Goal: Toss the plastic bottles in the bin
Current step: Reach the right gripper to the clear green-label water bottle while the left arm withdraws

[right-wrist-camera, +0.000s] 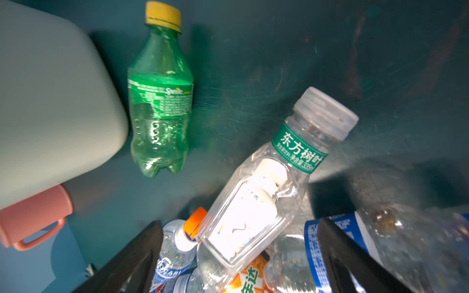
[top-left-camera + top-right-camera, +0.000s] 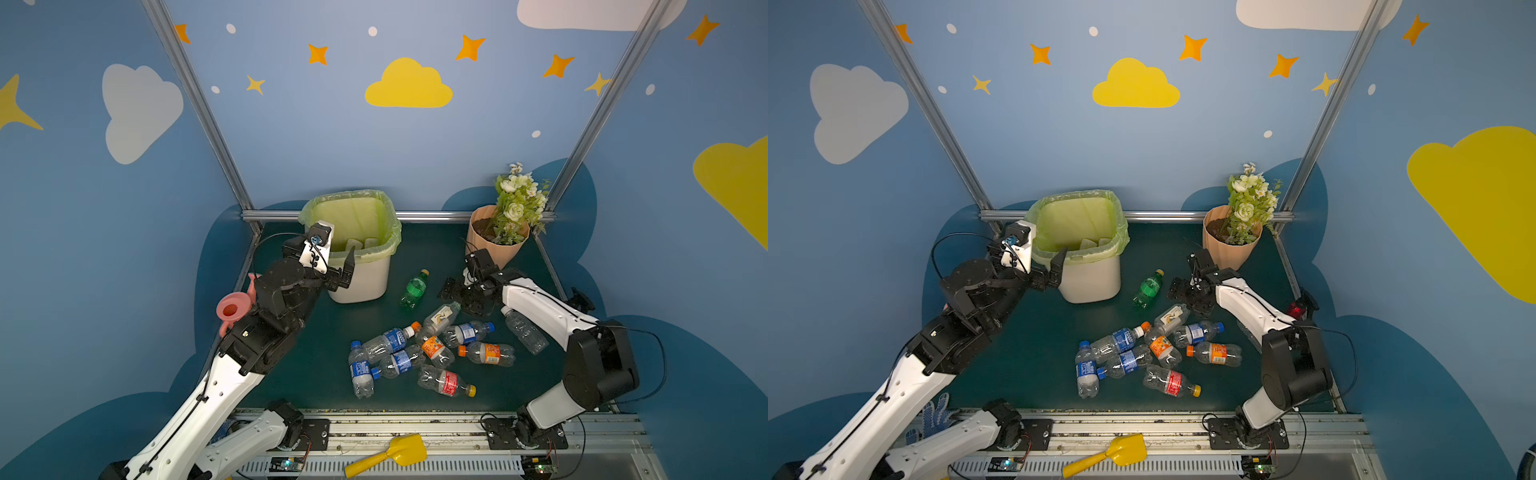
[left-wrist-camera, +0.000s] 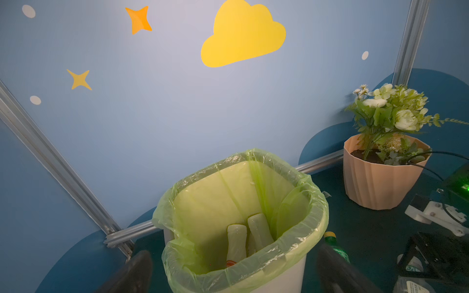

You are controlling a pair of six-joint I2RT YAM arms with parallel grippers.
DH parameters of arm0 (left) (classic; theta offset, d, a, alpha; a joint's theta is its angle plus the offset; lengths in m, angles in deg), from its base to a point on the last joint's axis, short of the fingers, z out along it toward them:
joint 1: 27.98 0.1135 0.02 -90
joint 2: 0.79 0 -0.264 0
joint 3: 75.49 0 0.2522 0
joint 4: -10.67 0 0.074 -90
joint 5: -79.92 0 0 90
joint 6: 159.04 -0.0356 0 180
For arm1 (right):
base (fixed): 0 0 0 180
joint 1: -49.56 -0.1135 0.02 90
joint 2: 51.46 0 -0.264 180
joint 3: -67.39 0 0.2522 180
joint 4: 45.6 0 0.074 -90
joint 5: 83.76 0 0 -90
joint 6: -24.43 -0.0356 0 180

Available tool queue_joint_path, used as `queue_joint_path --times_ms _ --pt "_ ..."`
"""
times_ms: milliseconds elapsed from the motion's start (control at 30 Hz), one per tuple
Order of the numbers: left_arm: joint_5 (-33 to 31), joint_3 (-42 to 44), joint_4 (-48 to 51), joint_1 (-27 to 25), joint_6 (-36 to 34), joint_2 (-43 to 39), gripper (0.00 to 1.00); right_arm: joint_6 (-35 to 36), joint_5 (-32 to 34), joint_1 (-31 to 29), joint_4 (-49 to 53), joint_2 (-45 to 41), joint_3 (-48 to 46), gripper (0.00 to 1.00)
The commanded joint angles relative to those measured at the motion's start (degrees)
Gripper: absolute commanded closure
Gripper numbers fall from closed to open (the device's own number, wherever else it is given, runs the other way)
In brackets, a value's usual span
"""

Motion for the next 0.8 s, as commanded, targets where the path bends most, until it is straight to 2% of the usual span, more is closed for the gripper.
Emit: queue_joint_path --times_ms 0,433,767 --pt "-0.42 0.53 -0.85 0.74 -0.74 -1.4 0.0 -0.11 0.33 -0.96 3.54 2.87 2.55 0.06" --pt "0.8 2.69 1.02 3.47 -0.72 -3.95 0.0 0.02 -1.41 -3.33 6.98 10.96 7.81 0.07" --pt "0.75 4.03 1.42 4.6 -0.49 -5.63 0.0 1.87 -1.48 -3.57 8.61 15.3 10.13 0.15"
